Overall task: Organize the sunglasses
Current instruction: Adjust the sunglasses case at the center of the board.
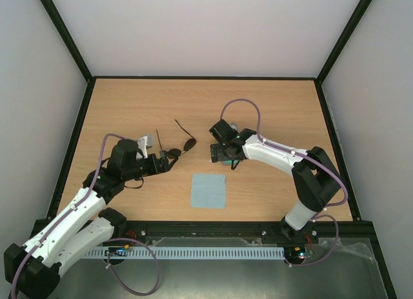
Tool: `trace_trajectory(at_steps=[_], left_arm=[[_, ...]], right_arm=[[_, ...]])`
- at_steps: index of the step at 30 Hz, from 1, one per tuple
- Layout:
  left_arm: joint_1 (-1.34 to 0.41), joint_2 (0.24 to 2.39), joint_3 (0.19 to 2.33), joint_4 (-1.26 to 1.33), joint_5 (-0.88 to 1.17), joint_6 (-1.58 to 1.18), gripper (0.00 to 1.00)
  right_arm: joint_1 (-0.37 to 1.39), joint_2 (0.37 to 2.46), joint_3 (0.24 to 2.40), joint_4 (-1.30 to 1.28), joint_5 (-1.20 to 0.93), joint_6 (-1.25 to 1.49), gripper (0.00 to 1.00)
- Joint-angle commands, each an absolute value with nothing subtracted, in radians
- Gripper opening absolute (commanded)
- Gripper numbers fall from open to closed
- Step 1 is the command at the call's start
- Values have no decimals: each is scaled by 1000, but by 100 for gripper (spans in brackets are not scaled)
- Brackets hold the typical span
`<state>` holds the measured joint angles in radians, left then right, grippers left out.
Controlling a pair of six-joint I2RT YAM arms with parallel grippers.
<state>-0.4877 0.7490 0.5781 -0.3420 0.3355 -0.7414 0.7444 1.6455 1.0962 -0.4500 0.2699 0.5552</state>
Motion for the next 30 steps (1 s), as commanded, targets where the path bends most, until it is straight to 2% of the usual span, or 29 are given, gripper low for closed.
trace_trajectory(at_steps=[1, 15, 20, 25, 30], left_arm=[[-483, 751, 557, -318, 347, -747, 99], [-483, 758, 548, -299, 353, -747, 99], [-483, 746, 544, -297, 355, -753, 100], [-483, 747, 540, -283, 366, -753, 100], [-483, 764, 548, -276, 374, -747, 99]], right_arm=[[741, 1642, 1084, -473, 270, 535, 99], [838, 1532, 1042, -411, 187, 571, 99], [868, 1422, 952, -438, 209, 655, 99], [866, 1301, 809, -456, 320, 768, 99], [788, 1289, 747, -385, 324, 808, 99]])
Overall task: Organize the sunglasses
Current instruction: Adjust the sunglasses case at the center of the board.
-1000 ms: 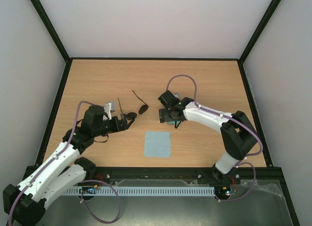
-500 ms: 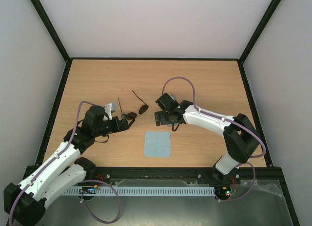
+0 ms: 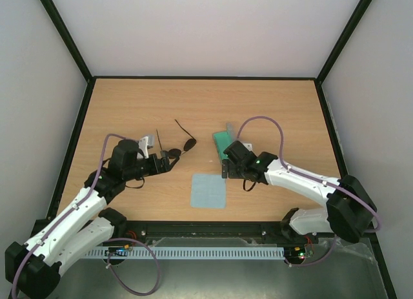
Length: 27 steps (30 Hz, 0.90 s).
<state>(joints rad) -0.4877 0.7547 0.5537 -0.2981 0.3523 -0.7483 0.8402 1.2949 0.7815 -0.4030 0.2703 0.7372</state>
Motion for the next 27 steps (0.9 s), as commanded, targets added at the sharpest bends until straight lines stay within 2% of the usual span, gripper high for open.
trace_trajectory(at_steps=[1, 11, 27], left_arm=[[-483, 763, 552, -278, 376, -747, 100], [-483, 722, 560, -311, 363, -750, 100], [-483, 734, 572, -323, 363, -740, 99]], right_arm=[[768, 1293, 745, -367, 320, 804, 99], [668, 1454, 815, -298, 319, 720, 99], [630, 1471, 784, -323, 453, 671, 99]])
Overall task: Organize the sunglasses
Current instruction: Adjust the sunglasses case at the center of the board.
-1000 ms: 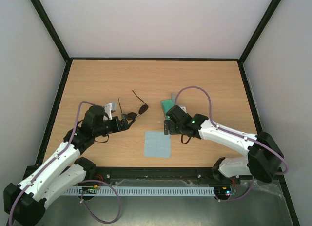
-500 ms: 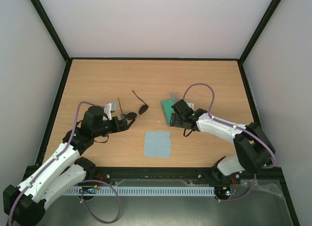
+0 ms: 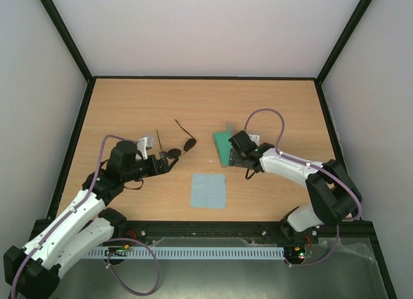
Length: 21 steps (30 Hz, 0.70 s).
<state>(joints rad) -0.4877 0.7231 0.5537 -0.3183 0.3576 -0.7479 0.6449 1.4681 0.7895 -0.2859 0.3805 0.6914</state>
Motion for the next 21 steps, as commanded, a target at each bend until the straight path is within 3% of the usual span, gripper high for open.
trace_trajectory(at_steps=[1, 21], left_arm=[[-483, 735, 574, -324, 363, -738, 100], [-483, 747, 570, -317, 362, -732, 100]], right_arm=[[627, 1471, 786, -324, 458, 667, 99], [575, 1532, 871, -312, 550, 577, 99]])
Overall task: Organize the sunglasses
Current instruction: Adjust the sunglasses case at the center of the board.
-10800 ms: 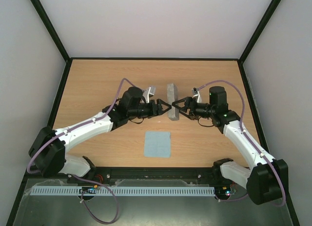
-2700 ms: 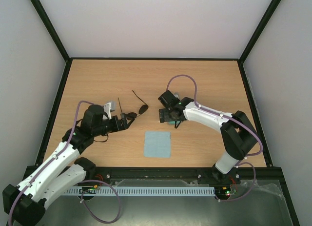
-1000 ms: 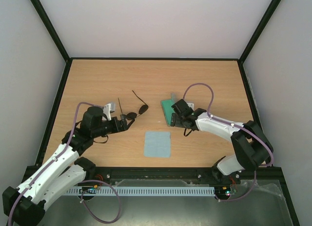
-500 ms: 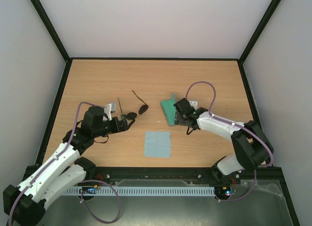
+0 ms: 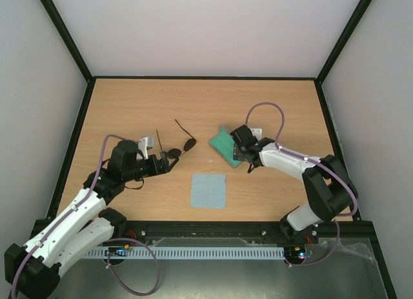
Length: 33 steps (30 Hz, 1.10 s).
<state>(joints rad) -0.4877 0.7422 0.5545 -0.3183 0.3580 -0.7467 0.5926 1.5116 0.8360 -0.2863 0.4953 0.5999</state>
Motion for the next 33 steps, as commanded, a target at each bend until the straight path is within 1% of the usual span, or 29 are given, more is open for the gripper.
trace_trajectory(at_steps=[1, 7, 18, 33], left_arm=[[-483, 745, 571, -319, 360, -733, 99], [-483, 742, 567, -321, 359, -732, 100], [-483, 755, 566, -313, 359, -732, 99], [-483, 756, 545, -289, 372, -740, 100]], right_arm=[[569, 1535, 876, -311, 553, 573, 99], [536, 1553, 897, -301, 561, 548, 99], [535, 1505, 879, -253, 503, 508, 99], [540, 1409, 697, -165, 328, 572, 99]])
